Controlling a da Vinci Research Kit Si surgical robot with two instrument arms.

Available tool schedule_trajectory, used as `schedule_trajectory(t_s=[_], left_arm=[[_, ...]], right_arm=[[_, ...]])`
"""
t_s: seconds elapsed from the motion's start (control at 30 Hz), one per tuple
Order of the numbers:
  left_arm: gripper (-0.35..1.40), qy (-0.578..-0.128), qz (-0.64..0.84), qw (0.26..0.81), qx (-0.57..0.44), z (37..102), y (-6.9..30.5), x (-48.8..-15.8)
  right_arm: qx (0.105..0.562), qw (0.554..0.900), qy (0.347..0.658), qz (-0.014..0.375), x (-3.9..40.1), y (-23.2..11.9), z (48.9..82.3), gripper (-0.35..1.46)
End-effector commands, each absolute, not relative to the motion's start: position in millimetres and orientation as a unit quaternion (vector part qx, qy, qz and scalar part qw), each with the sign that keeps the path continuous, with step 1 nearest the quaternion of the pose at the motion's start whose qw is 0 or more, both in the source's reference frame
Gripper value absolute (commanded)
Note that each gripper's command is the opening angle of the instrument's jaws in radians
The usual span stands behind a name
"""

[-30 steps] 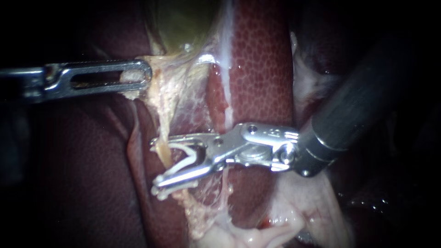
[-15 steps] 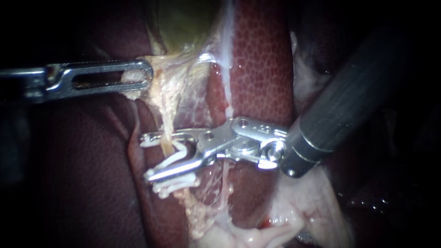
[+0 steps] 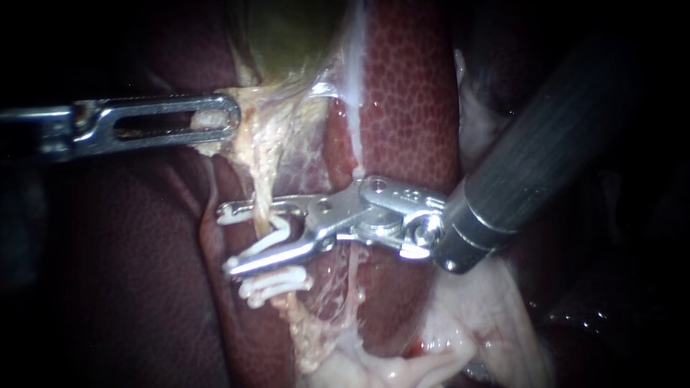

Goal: Clipping third clip left tube

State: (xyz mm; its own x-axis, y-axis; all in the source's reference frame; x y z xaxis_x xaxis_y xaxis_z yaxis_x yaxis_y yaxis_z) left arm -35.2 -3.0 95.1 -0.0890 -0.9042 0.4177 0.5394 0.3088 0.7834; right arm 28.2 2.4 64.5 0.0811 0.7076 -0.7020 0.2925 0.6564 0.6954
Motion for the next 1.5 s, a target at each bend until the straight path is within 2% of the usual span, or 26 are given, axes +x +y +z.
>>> schedule_trajectory(t_s=[0.03, 0.17, 0.37, 0.6, 0.93, 1.23, 1.5], left_arm=[[-0.21, -0.484, -0.557, 0.648, 0.188, 95.1, -3.0, -35.2], [-0.21, -0.484, -0.557, 0.648, 0.188, 95.1, -3.0, -35.2], [-0.21, -0.484, -0.557, 0.648, 0.188, 95.1, -3.0, -35.2], [-0.21, -0.484, -0.557, 0.648, 0.188, 95.1, -3.0, -35.3], [-0.21, -0.484, -0.557, 0.648, 0.188, 95.1, -3.0, -35.2], [-0.21, -0.484, -0.557, 0.648, 0.188, 95.1, -3.0, -35.3], [-0.21, -0.484, -0.557, 0.648, 0.188, 95.1, -3.0, -35.2]], right_arm=[[0.380, 0.629, 0.658, 0.165, 28.0, 2.4, 64.5, 0.41], [0.381, 0.629, 0.657, 0.164, 27.4, 2.6, 64.7, 0.21], [0.377, 0.631, 0.657, 0.169, 27.3, 3.0, 65.0, 0.20], [0.377, 0.631, 0.657, 0.169, 27.3, 3.0, 65.0, 0.09], [0.382, 0.629, 0.655, 0.172, 27.0, 3.0, 65.2, -0.35], [0.394, 0.626, 0.648, 0.183, 26.8, 3.0, 65.3, -0.35], [0.393, 0.638, 0.636, 0.182, 26.7, 3.0, 65.3, -0.35]])
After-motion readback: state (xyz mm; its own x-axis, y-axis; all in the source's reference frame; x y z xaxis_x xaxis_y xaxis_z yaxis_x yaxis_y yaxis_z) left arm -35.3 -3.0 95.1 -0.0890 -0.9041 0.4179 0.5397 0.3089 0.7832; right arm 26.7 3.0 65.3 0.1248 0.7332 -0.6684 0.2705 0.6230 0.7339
